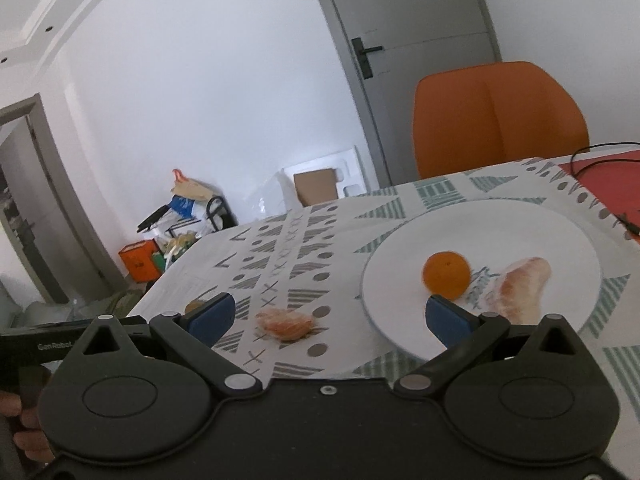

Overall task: Organize fruits
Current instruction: 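Move the left gripper back and close it on a small kumquat, then close the right gripper on the red plum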

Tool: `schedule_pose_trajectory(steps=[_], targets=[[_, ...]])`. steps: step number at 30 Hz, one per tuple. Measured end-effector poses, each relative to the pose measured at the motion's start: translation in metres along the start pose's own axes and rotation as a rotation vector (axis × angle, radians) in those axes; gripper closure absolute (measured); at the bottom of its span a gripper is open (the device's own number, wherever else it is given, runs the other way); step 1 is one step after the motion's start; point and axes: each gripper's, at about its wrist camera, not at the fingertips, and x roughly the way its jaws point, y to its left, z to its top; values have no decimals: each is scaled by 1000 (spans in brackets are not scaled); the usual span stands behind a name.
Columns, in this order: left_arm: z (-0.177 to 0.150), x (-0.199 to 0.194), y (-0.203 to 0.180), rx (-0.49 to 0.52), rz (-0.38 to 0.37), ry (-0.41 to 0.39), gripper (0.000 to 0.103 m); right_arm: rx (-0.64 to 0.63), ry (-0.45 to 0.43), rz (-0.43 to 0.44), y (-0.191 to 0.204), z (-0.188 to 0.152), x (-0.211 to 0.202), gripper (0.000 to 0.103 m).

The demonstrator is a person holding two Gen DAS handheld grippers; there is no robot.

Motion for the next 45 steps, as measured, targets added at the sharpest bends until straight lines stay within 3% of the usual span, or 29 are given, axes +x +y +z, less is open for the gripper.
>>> schedule_pose_trajectory(steps=[7, 9, 19, 22, 25, 37, 45], targets=[[-16, 1, 16, -82, 0, 24, 29, -11, 49, 36, 12, -5, 10, 0], [-21, 4, 20, -109, 1, 42, 38, -22, 67, 41, 15, -8, 13, 0], [-41, 10, 33, -154, -12, 79, 60, -74, 127, 69, 39, -19, 26, 0], [-43, 8, 36, -158, -8, 70, 82, -81, 148, 82, 45, -21, 30, 0], [-41, 5, 44, -201, -35, 75, 83, -96, 166, 98, 54, -23, 36, 0], [-34, -11, 68, -225, -2, 23, 83, -165, 201, 158, 90, -27, 57, 1], [-34, -19, 89, -262, 35, 5, 83, -238, 224, 217, 121, -26, 71, 22]])
